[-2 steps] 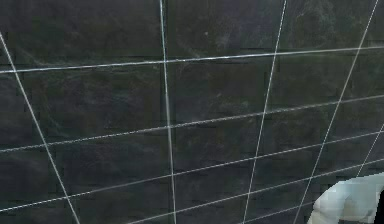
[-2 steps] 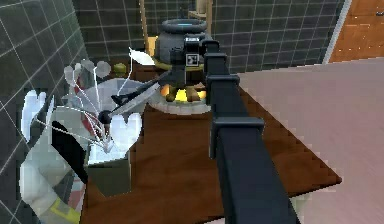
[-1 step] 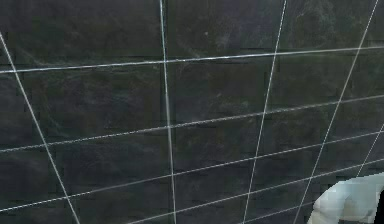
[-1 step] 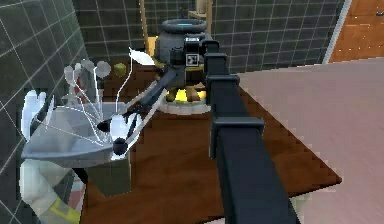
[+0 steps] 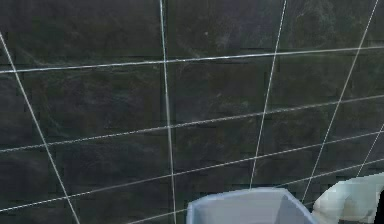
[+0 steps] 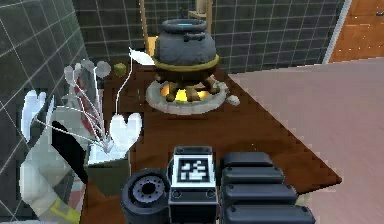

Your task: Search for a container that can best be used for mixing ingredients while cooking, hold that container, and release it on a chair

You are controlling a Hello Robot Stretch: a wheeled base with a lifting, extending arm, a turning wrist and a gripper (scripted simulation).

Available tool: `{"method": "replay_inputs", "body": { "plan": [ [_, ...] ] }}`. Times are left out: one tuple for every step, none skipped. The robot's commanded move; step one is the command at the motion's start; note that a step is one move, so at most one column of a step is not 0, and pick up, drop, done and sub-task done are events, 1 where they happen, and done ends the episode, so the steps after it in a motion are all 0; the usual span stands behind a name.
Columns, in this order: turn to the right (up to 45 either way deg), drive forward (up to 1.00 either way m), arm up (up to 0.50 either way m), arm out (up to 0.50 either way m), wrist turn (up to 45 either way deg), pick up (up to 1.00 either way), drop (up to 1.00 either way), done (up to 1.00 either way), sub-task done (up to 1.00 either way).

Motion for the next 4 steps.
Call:
{"method": "replay_inputs", "body": {
  "plan": [
    [45.0,0.00,0.00,0.00,0.0,0.00,0.00,0.00,0.00],
    [45.0,0.00,0.00,0.00,0.0,0.00,0.00,0.00,0.00],
    [45.0,0.00,0.00,0.00,0.0,0.00,0.00,0.00,0.00],
    [30.0,0.00,0.00,0.00,0.0,0.00,0.00,0.00,0.00]
  ]
}}
